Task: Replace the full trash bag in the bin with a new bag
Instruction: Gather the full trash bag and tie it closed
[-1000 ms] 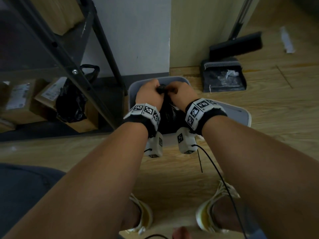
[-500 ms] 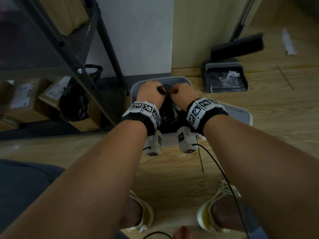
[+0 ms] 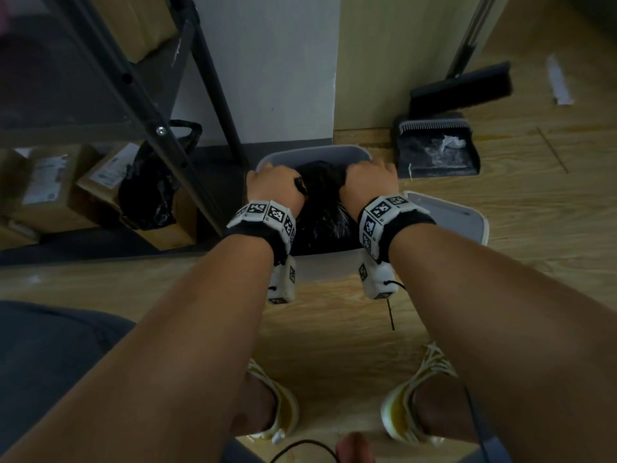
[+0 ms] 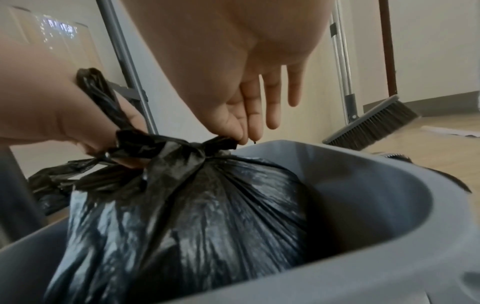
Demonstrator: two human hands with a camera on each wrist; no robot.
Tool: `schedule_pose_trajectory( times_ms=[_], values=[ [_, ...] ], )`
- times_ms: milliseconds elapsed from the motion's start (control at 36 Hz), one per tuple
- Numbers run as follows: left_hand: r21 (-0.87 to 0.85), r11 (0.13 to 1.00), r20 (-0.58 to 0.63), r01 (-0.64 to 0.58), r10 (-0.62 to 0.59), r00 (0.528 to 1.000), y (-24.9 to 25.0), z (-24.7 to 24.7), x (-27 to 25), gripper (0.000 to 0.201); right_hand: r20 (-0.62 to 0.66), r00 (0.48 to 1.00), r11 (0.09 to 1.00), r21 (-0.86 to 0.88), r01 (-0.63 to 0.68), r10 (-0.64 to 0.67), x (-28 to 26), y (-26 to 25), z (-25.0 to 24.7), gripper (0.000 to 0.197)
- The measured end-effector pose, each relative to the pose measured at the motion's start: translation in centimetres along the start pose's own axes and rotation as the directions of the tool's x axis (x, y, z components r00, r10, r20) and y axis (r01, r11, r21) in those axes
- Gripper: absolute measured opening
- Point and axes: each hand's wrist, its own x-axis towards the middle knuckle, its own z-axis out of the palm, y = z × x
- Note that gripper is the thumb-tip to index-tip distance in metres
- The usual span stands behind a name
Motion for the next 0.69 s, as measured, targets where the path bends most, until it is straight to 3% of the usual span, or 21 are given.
schedule_pose_trajectory(
  times_ms=[167,306,389,528,694],
  values=[
    [-0.115,0.992,0.011,-0.051,0.052,0.999,-0.3,-0.1,-0.2,0.024,0.033,0.999,0.994,0.110,-0.008,0.005,0.2,-0.2,-0.4,0.030],
    [-0.166,0.985,-0.014,-0.049,0.047,0.999,-1.1,0.2,-0.4,0.029,0.065,0.994,0.975,0.213,0.070,-0.085,0.2,0.0,-0.4,0.046],
    [-0.187,0.982,0.007,-0.024,0.025,1.000,-1.1,0.1,-0.8,0.030,0.083,0.987,0.975,0.184,0.124,-0.141,-0.2,-0.6,-0.1,0.050],
    [-0.171,0.985,0.109,0.012,0.006,0.994,-0.6,-0.3,-1.2,0.029,0.083,0.987,0.989,0.069,0.131,-0.136,-0.7,-1.4,1.0,0.039],
    [-0.163,0.986,0.157,0.028,-0.002,0.988,-0.7,-0.1,-1.4,0.029,0.050,0.990,0.989,0.064,0.131,-0.135,-1.0,-1.9,1.5,0.032]
  ],
)
